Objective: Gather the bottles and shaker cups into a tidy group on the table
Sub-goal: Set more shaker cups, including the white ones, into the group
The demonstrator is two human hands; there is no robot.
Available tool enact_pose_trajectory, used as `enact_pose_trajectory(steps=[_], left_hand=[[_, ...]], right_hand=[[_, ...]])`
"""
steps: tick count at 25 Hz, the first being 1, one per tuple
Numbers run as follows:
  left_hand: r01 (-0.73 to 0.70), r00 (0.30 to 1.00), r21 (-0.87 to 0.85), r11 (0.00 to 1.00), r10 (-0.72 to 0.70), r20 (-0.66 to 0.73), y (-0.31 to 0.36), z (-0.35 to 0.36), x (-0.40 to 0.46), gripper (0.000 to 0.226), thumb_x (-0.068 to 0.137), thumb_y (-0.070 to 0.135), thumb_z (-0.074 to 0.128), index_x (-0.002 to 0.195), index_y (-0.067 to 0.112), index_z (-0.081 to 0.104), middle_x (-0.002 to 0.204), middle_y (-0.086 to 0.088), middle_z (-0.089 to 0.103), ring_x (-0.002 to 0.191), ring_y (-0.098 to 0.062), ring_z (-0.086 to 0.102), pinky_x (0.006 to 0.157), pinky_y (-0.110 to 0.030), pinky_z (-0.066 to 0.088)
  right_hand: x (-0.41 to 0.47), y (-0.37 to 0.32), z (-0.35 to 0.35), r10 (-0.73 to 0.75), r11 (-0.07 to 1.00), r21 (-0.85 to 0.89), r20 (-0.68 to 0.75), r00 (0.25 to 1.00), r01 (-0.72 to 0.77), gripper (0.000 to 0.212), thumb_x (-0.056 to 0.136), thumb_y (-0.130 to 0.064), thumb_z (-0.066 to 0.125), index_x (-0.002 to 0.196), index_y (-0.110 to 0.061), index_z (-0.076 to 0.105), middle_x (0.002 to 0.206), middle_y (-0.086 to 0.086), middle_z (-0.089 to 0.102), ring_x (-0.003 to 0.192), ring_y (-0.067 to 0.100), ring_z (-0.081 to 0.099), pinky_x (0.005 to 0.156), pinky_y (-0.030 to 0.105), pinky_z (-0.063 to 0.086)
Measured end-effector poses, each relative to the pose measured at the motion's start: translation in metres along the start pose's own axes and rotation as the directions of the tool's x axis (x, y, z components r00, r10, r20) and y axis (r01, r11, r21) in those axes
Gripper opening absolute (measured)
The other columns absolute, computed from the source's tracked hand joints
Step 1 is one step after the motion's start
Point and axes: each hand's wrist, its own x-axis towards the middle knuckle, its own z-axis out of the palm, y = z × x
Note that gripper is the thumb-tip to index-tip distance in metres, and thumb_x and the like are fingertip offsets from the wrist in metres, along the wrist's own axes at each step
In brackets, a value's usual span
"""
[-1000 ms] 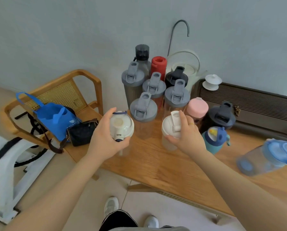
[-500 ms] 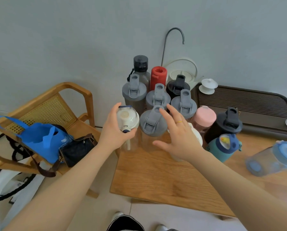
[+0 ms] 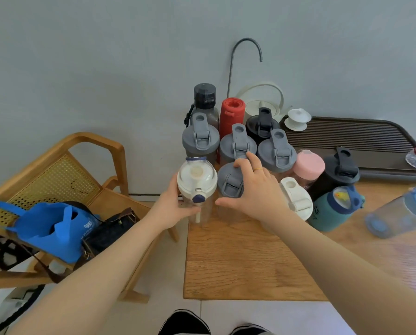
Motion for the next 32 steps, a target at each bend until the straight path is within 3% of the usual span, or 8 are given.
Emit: enact_pose_trajectory(steps=[4,10,16,20,23,25,27,32], left_hand=[[0.012,1.0,-0.006,1.0,-0.012,0.005,-0.006,-0.001,0.006,0.086,0.07,0.02,0.077,0.137,0.027,0.024,0.131,0.003,0.047,0.101,-0.006,0.05,0.091,-0.028,0.042],[-0.004,0.997,-0.077,0.997,0.01,0.08,-0.01,0.001,0.019,0.083,0.072,0.017,0.075,0.137,0.029,0.024,0.138,0.0,0.044,0.123,-0.017,0.045,0.098,-0.035,0.043],[-0.013,0.996,-0.105,0.994,0.022,0.088,-0.009,-0.001,0.021,0.083,0.072,0.016,0.074,0.137,0.026,0.024,0.14,0.0,0.041,0.127,-0.019,0.041,0.101,-0.038,0.042],[-0.042,0.996,-0.015,0.999,0.043,0.084,-0.013,-0.007,0.007,0.085,0.069,0.025,0.077,0.136,0.028,0.025,0.134,0.003,0.044,0.118,-0.017,0.048,0.096,-0.038,0.046],[-0.079,0.994,0.004,0.997,0.078,0.076,-0.012,-0.014,-0.001,0.09,0.064,0.026,0.08,0.135,0.027,0.024,0.126,0.007,0.045,0.113,-0.012,0.047,0.097,-0.038,0.045],[-0.12,0.984,-0.043,0.992,0.124,0.129,-0.008,-0.021,-0.002,0.1,0.065,0.021,0.08,0.139,0.028,0.013,0.127,0.011,0.04,0.118,-0.008,0.04,0.101,-0.032,0.038],[-0.138,0.973,-0.094,0.986,0.152,0.175,-0.003,-0.026,-0.002,0.11,0.068,0.017,0.078,0.141,0.029,-0.003,0.131,0.013,0.035,0.122,-0.005,0.037,0.101,-0.027,0.033],[-0.14,0.99,-0.09,0.986,0.142,0.019,0.003,-0.005,-0.021,0.112,0.061,0.025,0.082,0.14,0.037,0.003,0.131,0.015,0.031,0.119,-0.007,0.042,0.095,-0.026,0.04]], right_hand=[[0.003,-0.008,-0.002,0.005,0.998,-0.063,-0.023,1.0,-0.006,0.066,0.065,-0.045,0.071,0.115,-0.017,0.038,0.147,0.009,0.026,0.121,0.033,0.044,0.094,0.041,0.038],[-0.009,-0.004,-0.009,-0.011,0.986,-0.168,0.054,0.998,0.02,0.065,0.066,-0.039,0.067,0.121,-0.02,0.039,0.154,0.013,0.016,0.125,0.035,0.04,0.096,0.042,0.037],[-0.007,-0.012,-0.011,-0.004,0.978,-0.208,0.091,0.996,0.023,0.079,0.067,-0.035,0.066,0.135,-0.021,0.029,0.155,0.016,0.013,0.129,0.035,0.036,0.102,0.041,0.032],[-0.008,-0.012,-0.015,-0.026,0.967,-0.248,0.152,0.988,0.064,0.09,0.07,-0.038,0.066,0.144,-0.023,0.015,0.157,0.012,0.008,0.135,0.032,0.028,0.107,0.041,0.029],[-0.014,-0.023,-0.013,-0.018,0.977,-0.209,0.083,0.996,0.035,0.089,0.074,-0.056,0.058,0.145,-0.022,0.016,0.157,0.009,0.011,0.144,0.029,0.012,0.113,0.044,0.016],[-0.02,-0.039,-0.015,-0.075,0.994,-0.084,-0.03,0.997,0.072,0.083,0.073,-0.064,0.047,0.142,-0.02,0.029,0.153,0.006,0.026,0.142,0.026,0.018,0.112,0.044,0.016],[-0.02,-0.058,-0.018,-0.09,0.995,0.03,-0.075,0.993,0.092,0.076,0.077,-0.061,0.047,0.139,-0.018,0.033,0.146,0.002,0.039,0.137,0.023,0.029,0.109,0.04,0.02],[-0.005,-0.089,-0.01,-0.11,0.989,-0.09,0.058,0.992,0.115,0.076,0.077,-0.054,0.059,0.137,-0.016,0.033,0.137,0.005,0.046,0.123,0.027,0.039,0.101,0.038,0.031]])
